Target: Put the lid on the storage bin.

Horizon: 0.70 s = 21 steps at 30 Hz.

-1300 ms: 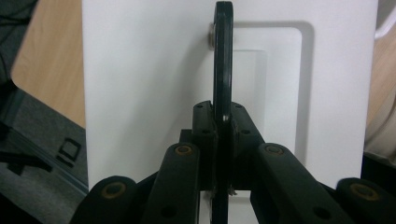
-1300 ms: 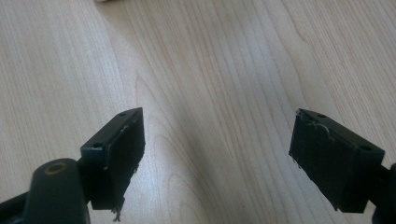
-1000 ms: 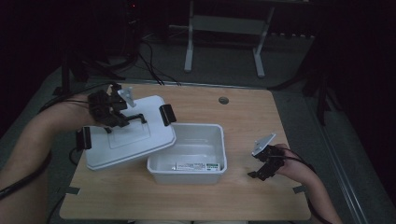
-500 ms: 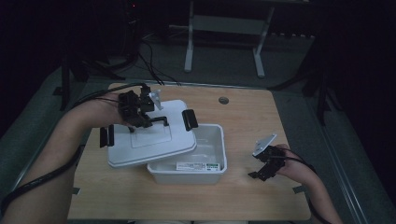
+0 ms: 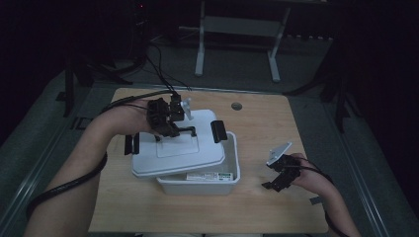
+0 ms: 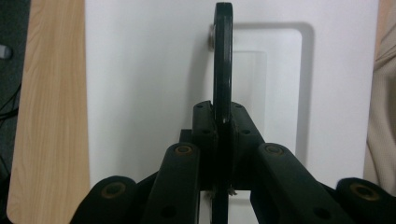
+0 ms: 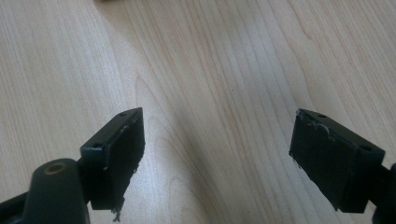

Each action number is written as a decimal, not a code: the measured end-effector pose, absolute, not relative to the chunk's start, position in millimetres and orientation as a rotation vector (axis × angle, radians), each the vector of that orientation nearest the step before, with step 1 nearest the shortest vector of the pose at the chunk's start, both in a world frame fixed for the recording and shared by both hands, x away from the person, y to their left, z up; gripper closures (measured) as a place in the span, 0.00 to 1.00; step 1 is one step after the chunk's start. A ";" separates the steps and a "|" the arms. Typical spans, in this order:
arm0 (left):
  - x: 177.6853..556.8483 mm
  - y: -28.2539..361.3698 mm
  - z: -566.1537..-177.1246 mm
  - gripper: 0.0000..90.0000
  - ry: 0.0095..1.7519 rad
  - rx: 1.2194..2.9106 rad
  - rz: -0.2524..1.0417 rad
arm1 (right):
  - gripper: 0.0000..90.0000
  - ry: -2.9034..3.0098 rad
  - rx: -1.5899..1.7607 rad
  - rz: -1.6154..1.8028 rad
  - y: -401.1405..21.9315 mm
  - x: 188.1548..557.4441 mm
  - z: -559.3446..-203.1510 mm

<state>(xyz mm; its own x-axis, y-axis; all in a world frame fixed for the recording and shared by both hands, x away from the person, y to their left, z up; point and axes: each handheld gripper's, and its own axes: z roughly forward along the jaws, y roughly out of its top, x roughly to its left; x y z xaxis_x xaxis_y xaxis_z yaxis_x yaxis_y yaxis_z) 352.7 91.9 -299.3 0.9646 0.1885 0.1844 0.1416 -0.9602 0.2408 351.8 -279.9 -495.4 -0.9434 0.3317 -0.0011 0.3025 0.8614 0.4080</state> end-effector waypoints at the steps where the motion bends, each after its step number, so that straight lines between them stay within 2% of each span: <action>1: 352.7 88.5 -300.5 0.93 0.240 2.894 0.301 | 0.20 2.963 0.503 0.629 -279.6 351.7 -495.8; 21: 360.1 40.3 -326.6 0.93 0.110 2.905 0.212 | 0.20 2.960 0.507 0.650 -283.8 352.0 -498.3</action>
